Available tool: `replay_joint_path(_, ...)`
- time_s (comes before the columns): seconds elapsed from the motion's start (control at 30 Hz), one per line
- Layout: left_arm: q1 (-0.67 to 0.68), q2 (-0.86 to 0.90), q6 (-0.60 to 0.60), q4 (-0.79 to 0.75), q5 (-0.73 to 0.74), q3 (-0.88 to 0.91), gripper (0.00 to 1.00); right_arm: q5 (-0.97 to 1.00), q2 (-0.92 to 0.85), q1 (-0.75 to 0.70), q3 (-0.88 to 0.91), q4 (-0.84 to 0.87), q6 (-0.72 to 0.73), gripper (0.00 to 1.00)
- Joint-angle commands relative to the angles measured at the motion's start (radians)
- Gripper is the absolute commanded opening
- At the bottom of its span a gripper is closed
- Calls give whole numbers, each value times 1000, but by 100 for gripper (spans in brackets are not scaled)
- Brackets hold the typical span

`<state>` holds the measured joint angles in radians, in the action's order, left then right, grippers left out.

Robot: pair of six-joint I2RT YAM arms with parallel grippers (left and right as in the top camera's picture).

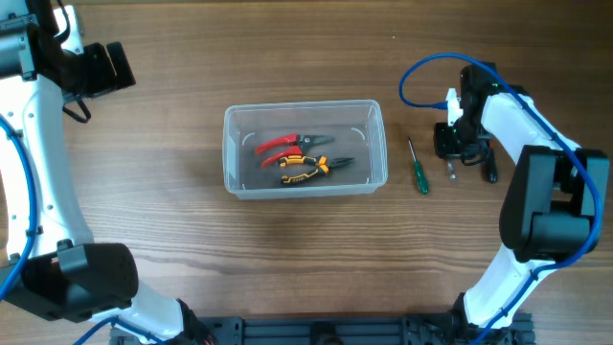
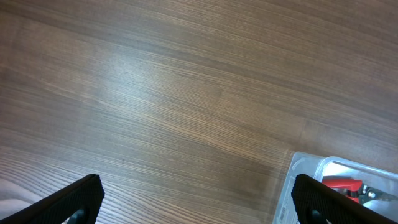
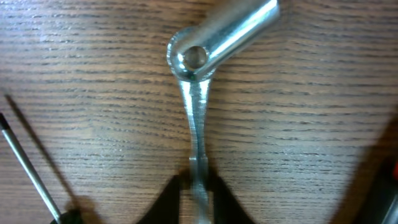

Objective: Pack container
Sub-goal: 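Lower the right gripper onto the silver socket wrench and grasp it, then carry the wrench with the right gripper and release into container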

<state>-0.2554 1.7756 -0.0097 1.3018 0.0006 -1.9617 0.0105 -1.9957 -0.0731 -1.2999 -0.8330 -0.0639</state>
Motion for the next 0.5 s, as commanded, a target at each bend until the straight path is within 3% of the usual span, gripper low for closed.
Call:
replay_joint_path(0.0, -5, 9, -6, -3, 2, 1, 100, 19, -15, 5, 3, 3, 12, 5)
replay_joint_path(0.2, -5, 9, -6, -3, 2, 1, 100, 19, -6, 5, -60, -20, 11, 4)
replay_joint_path(0.33, -5, 9, -6, -3, 2, 1, 100, 0, 53, 5, -311, -143, -80, 4)
replay_joint_path(0.47, -5, 9, -6, -3, 2, 1, 100, -253, 111, 39, -592, -291, -277, 4)
